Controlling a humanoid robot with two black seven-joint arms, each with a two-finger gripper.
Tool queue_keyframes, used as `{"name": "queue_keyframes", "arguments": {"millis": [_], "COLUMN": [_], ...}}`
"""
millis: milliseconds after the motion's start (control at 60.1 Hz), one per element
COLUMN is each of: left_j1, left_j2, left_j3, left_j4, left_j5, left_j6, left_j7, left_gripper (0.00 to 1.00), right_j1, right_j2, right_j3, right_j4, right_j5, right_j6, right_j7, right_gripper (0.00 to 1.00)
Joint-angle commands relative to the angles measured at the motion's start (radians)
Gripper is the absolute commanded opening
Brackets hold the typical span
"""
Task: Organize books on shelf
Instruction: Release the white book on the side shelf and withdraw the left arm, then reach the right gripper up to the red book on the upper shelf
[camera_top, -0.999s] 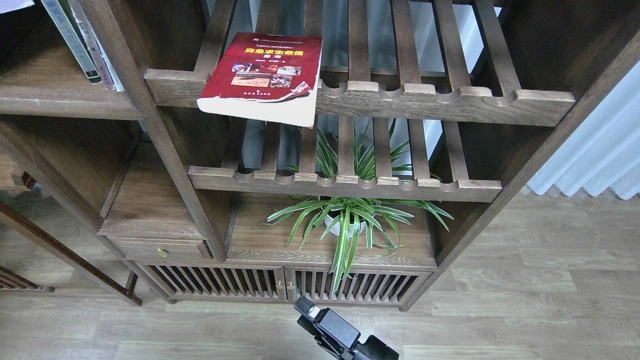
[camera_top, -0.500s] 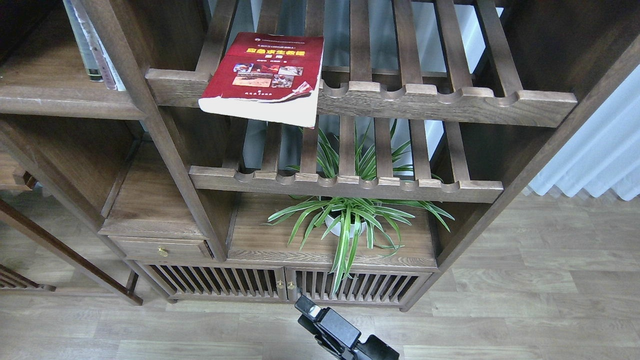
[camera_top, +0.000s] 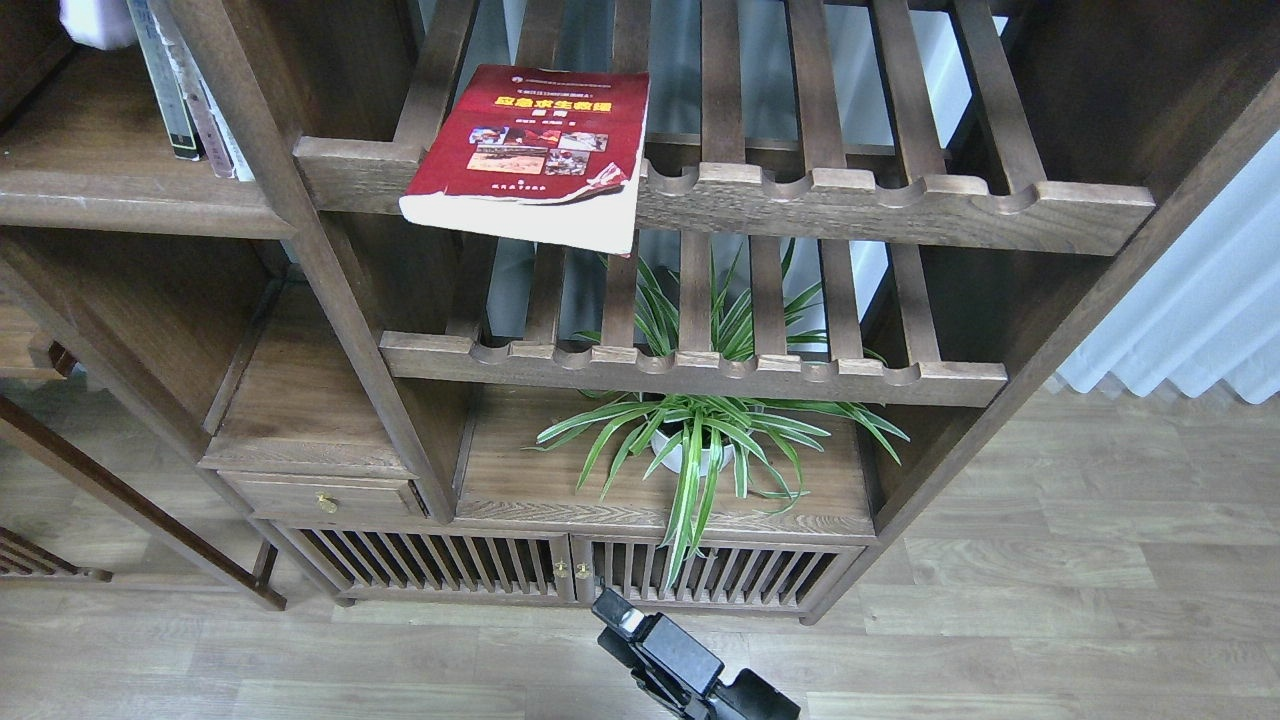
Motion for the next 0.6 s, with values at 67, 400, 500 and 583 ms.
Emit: {"name": "queue_keyframes", "arguments": {"millis": [67, 400, 500, 583], "left_j1": [0.070, 0.470, 0.602, 0.706], "left_j2": [0.090, 0.216, 0.218, 0.216], "left_j3": [-0.018, -0.258, -0.352, -0.407], "left_j4": [-0.081, -0.359, -0.429, -0.480], "left_j5": [-0.038, -0.154, -0.170, -0.194], "left_j6": [0.000, 0.000, 0.000, 0.000], "left_j7": [-0.008, -0.005, -0.005, -0.005], "left_gripper": [0.64, 0.64, 0.64, 0.64], "right_j1": [0.002, 0.005, 0.017, 0.026], "right_j2": [0.000, 0.000, 0.000, 0.000], "right_j3": [0.011, 0.040, 0.042, 0.043], "right_j4": [0.002, 0.008, 0.009, 0.012], "right_j5": [0.044, 0.096, 0.096, 0.098], "right_j6": [0.000, 0.000, 0.000, 0.000], "right_j7": [0.029, 0.068, 0.069, 0.074], "right_gripper": [0.99, 0.99, 0.99, 0.99]}}
